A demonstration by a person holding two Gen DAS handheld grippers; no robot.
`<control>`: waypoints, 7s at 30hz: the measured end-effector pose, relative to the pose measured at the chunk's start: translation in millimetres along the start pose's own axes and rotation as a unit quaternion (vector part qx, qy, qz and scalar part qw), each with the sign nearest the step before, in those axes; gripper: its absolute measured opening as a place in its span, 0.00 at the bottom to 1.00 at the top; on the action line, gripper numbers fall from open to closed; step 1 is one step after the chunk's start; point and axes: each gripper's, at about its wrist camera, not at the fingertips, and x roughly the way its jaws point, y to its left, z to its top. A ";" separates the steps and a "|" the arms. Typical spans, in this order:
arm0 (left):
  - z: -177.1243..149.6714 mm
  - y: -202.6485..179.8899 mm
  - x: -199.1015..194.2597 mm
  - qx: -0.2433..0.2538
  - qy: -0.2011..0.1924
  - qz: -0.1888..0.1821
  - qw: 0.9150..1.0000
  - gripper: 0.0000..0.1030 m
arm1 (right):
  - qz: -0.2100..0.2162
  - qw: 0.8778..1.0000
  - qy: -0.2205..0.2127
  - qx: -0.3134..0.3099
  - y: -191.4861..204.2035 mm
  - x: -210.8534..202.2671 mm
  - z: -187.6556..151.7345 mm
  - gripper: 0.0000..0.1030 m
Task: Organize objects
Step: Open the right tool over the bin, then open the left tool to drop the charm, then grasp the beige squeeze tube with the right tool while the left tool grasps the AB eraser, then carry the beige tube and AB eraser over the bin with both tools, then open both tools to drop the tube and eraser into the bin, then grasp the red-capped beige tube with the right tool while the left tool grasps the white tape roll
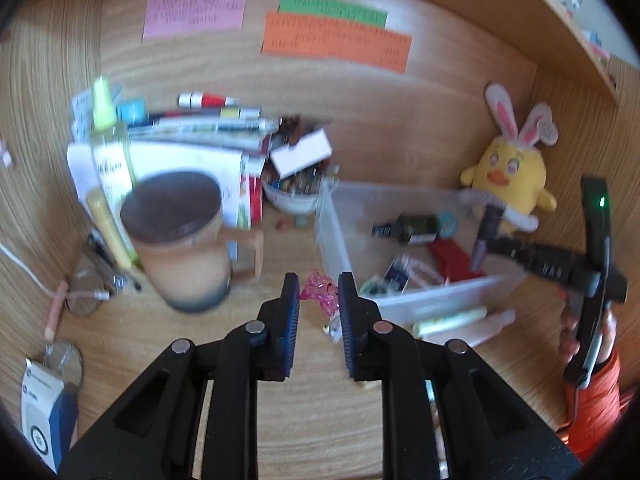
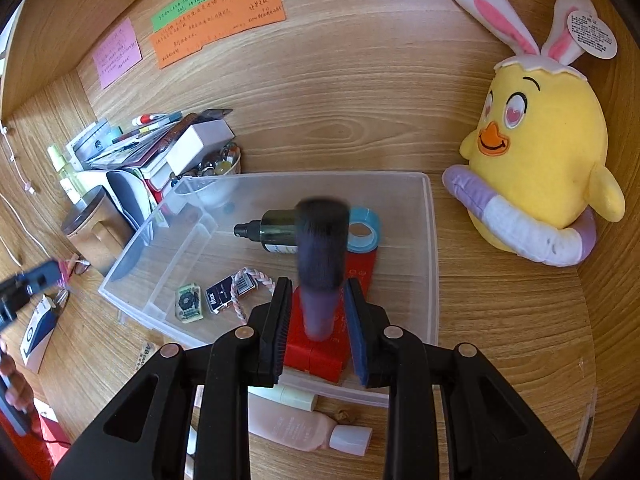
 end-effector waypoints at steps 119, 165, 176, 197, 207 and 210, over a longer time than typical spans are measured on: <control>-51.4 -58.1 24.6 0.040 0.070 -0.001 0.997 0.23 | 0.048 0.997 -0.043 -0.051 12.7 -121.4 -123.2 0.19; 21.7 -66.9 117.8 0.028 0.088 -0.018 0.996 0.23 | 0.036 0.998 -0.001 -0.053 16.4 19.2 3.9 0.19; 17.3 -81.1 109.4 0.049 0.079 -0.027 0.995 0.37 | -0.013 0.997 0.019 -0.071 19.5 25.4 -1.2 0.32; -24.8 -80.2 32.3 0.061 0.047 -0.026 0.997 0.82 | 0.011 0.999 -0.003 -0.043 1.2 -49.0 -35.1 0.79; -87.1 -79.7 18.6 0.055 0.101 -0.014 0.993 0.83 | 0.053 0.993 0.050 -0.094 28.6 -39.7 -88.1 0.79; -98.2 -80.0 12.2 0.060 0.100 -0.006 0.993 0.83 | 0.098 0.988 0.074 -0.094 36.9 -32.9 -104.3 0.78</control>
